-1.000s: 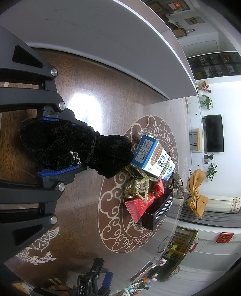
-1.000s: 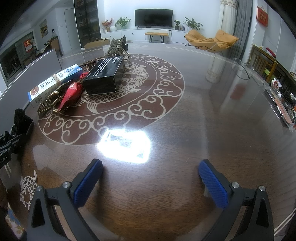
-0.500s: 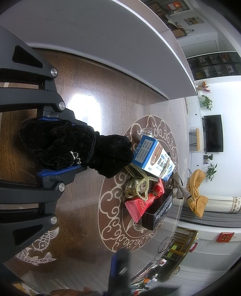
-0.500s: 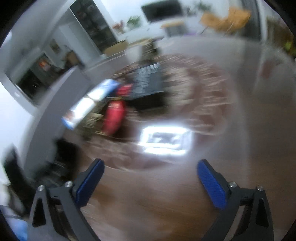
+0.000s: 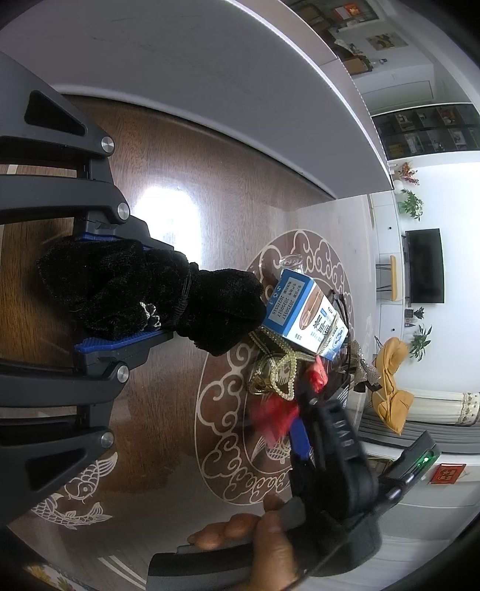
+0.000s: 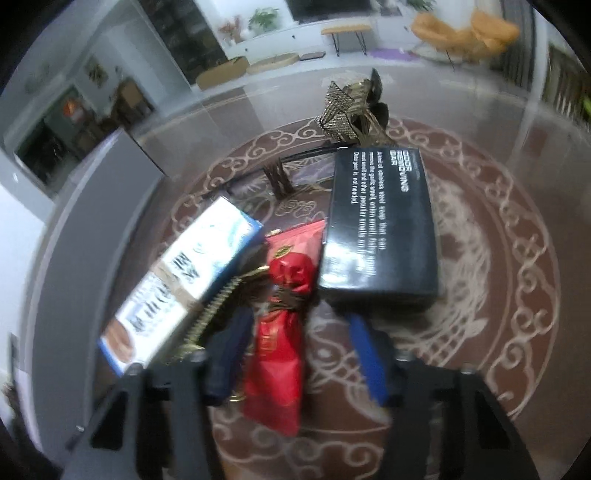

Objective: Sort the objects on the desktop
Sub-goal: 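Grasp the red candy packet with the right tool while the left tool holds the pouch, then carry the pouch and red packet into the white bin and open both tools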

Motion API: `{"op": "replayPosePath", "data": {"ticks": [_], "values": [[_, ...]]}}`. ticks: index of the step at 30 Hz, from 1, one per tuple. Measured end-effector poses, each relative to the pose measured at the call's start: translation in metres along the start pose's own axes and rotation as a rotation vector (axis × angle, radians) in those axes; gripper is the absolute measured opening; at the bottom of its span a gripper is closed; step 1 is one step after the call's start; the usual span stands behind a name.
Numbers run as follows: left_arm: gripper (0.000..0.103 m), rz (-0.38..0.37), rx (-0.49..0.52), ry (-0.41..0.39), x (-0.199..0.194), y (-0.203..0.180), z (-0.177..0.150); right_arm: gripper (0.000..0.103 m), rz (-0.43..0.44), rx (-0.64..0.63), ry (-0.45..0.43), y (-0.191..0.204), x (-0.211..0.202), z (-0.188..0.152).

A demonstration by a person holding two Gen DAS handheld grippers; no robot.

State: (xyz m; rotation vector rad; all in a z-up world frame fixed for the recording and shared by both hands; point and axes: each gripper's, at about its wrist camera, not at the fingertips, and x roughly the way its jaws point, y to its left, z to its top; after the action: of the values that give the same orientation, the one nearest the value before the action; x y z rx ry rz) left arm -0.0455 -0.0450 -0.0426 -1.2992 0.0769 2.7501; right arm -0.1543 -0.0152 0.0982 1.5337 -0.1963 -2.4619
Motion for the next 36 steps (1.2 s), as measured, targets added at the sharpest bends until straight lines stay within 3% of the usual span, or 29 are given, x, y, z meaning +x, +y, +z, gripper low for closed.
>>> {"op": "replayPosePath", "data": {"ticks": [1,8,13,15,17,18,20,23,26,27,28,29,31,33,36], "values": [[0.037,0.000,0.001,0.000,0.000,0.000,0.000,0.029,-0.015,-0.019,-0.006,-0.001,0.000,-0.002],[0.037,0.003,0.002,-0.001,0.001,0.000,0.000,0.024,0.026,-0.142,-0.021,-0.002,-0.017,-0.038],[0.038,-0.037,0.014,0.007,-0.001,0.000,0.000,0.025,0.097,-0.210,-0.021,-0.009,-0.061,-0.112],[0.046,-0.057,0.032,0.018,-0.005,-0.001,-0.002,0.028,0.115,-0.200,-0.012,-0.017,-0.073,-0.132],[0.072,-0.064,0.054,0.014,-0.014,-0.001,-0.004,0.040,0.142,-0.176,0.007,-0.027,-0.079,-0.140],[0.078,-0.061,0.063,-0.001,-0.021,0.000,-0.004,0.051,0.141,-0.178,0.017,-0.028,-0.081,-0.141],[0.091,-0.048,0.072,-0.042,-0.036,0.002,-0.002,0.058,0.101,-0.226,0.022,-0.018,-0.083,-0.143],[0.099,-0.064,0.084,-0.052,-0.044,0.006,0.003,0.058,0.081,-0.275,0.040,-0.010,-0.075,-0.130],[0.098,-0.017,0.120,-0.007,-0.025,0.003,0.009,0.058,0.038,-0.299,0.058,-0.002,-0.070,-0.130],[0.098,-0.012,0.126,0.010,-0.018,0.003,0.010,0.050,0.008,-0.305,0.064,-0.002,-0.073,-0.132],[0.093,-0.012,0.126,0.046,-0.007,0.002,0.011,0.029,-0.012,-0.316,0.062,-0.002,-0.075,-0.134],[0.068,-0.029,0.122,0.069,-0.001,0.001,0.010,0.022,-0.028,-0.333,0.064,-0.001,-0.075,-0.136],[0.036,-0.074,0.094,0.085,0.003,0.001,0.006,0.022,-0.023,-0.341,0.078,-0.003,-0.077,-0.139],[0.034,-0.095,0.065,0.086,-0.001,0.003,0.005,0.021,0.000,-0.315,0.064,-0.008,-0.088,-0.138],[0.033,-0.153,-0.012,0.024,-0.029,0.011,0.005,0.021,0.064,-0.261,0.031,-0.010,-0.110,-0.132]]}}
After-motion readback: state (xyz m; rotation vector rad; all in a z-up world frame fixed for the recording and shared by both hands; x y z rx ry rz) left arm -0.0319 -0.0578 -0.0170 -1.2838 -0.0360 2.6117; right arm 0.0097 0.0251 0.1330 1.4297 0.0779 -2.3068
